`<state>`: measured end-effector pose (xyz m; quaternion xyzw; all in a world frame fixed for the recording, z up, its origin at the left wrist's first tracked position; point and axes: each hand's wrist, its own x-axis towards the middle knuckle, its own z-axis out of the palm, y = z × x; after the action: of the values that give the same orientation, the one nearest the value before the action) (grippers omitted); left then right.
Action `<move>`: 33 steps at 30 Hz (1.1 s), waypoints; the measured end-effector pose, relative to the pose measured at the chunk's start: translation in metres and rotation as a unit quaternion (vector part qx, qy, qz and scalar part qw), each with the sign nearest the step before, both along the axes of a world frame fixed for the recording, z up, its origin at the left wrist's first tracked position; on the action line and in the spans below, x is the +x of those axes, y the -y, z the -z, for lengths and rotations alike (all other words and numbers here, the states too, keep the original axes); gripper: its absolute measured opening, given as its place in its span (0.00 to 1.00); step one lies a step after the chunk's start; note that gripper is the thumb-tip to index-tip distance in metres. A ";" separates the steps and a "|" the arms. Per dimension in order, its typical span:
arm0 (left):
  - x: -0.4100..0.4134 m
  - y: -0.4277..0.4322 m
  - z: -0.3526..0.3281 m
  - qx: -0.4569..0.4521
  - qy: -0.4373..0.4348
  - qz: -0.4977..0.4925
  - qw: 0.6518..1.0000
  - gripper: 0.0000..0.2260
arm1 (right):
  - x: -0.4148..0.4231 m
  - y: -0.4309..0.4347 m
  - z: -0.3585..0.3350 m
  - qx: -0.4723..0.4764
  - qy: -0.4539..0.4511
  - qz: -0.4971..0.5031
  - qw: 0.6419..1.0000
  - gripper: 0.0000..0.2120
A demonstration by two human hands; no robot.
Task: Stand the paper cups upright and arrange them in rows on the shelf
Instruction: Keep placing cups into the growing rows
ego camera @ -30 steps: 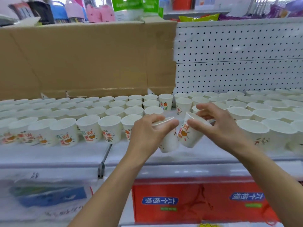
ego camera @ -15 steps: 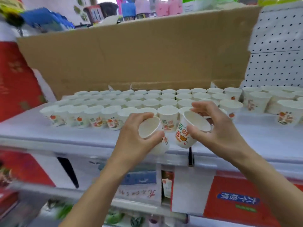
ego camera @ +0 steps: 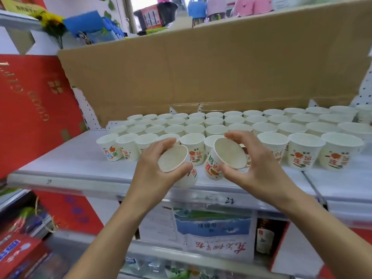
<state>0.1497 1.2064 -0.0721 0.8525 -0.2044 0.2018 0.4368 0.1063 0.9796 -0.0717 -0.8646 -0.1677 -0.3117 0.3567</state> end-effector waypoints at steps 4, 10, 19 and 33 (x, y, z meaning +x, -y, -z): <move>0.008 -0.017 -0.004 -0.008 -0.013 0.005 1.000 0.32 | 0.009 -0.014 -0.008 -0.022 -0.005 -0.021 1.000 0.27; 0.026 -0.075 -0.016 0.028 -0.007 0.003 1.000 0.27 | 0.034 -0.059 -0.013 -0.032 -0.005 -0.060 0.998 0.27; 0.099 -0.197 -0.024 0.121 -0.046 0.081 0.988 0.30 | 0.086 -0.167 -0.014 -0.076 -0.042 -0.079 0.993 0.31; 0.160 -0.251 -0.006 0.134 -0.015 0.232 0.963 0.28 | 0.131 -0.248 0.009 -0.070 -0.128 -0.012 0.989 0.24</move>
<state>0.3099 1.4572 -0.0666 0.8351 -0.4154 0.0533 0.3567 0.2375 1.2277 -0.0806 -0.9181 -0.1522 -0.1822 0.3174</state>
